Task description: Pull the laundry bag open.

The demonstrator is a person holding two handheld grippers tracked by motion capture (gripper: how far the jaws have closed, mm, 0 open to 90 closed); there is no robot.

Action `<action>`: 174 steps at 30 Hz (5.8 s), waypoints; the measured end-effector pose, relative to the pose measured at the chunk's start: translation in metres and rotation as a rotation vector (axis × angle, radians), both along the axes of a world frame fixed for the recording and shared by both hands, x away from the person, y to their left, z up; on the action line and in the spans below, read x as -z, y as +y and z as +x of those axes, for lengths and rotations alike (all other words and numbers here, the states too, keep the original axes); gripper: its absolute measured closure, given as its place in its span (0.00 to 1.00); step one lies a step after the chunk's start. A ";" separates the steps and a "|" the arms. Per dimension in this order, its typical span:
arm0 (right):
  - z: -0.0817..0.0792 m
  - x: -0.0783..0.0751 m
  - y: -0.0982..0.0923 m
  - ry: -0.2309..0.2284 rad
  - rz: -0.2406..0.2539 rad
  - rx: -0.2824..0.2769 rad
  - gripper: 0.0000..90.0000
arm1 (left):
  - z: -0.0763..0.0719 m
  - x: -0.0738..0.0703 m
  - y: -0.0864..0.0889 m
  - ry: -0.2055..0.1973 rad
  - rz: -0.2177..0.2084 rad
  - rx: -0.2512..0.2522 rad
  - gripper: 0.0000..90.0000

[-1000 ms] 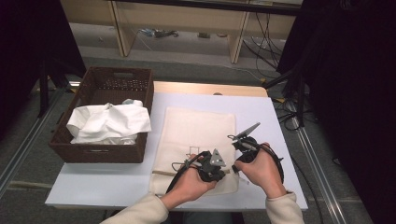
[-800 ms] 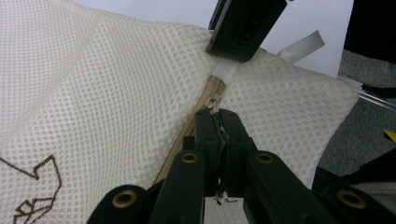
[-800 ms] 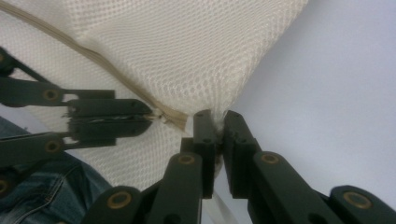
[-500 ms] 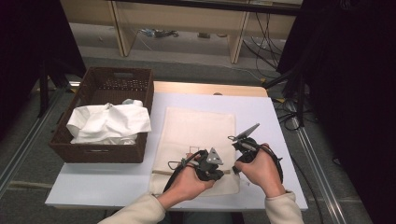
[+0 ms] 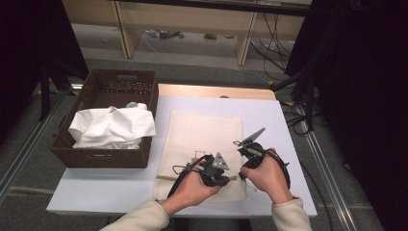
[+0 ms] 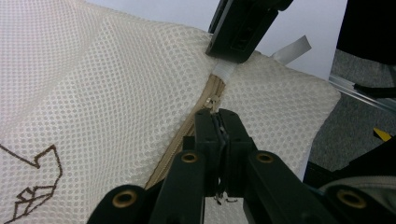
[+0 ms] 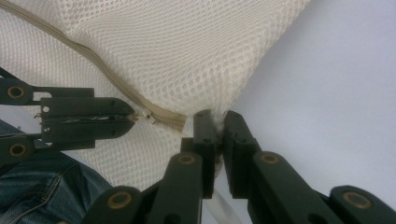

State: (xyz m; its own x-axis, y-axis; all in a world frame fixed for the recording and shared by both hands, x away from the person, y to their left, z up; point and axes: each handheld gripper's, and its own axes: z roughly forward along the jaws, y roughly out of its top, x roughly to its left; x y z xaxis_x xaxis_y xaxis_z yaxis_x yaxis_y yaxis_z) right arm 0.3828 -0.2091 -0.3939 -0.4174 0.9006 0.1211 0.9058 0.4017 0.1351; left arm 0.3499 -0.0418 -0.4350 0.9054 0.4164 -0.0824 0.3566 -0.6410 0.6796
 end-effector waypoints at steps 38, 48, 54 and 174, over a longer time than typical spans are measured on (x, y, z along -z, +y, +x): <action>0.002 0.009 0.001 -0.001 -0.009 0.027 0.95 | -0.001 -0.004 0.025 0.028 0.016 -0.018 0.97; 0.003 0.012 -0.001 -0.005 -0.012 0.034 0.95 | -0.001 -0.004 0.042 0.043 0.009 -0.035 0.97; 0.003 0.011 0.001 0.021 -0.017 0.031 0.95 | -0.001 -0.005 0.047 0.035 0.029 -0.025 0.97; 0.007 0.027 -0.008 0.034 -0.011 0.080 0.95 | -0.012 0.003 0.148 0.168 -0.040 -0.193 0.97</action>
State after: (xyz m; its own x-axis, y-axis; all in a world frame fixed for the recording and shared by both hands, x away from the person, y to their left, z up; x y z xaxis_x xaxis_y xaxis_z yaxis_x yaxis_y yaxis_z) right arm 0.3898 -0.2167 -0.4211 -0.3402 0.9322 0.1240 0.9389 0.3294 0.0996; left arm 0.3377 0.1061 -0.4376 0.7818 0.5734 -0.2448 0.5797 -0.5241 0.6239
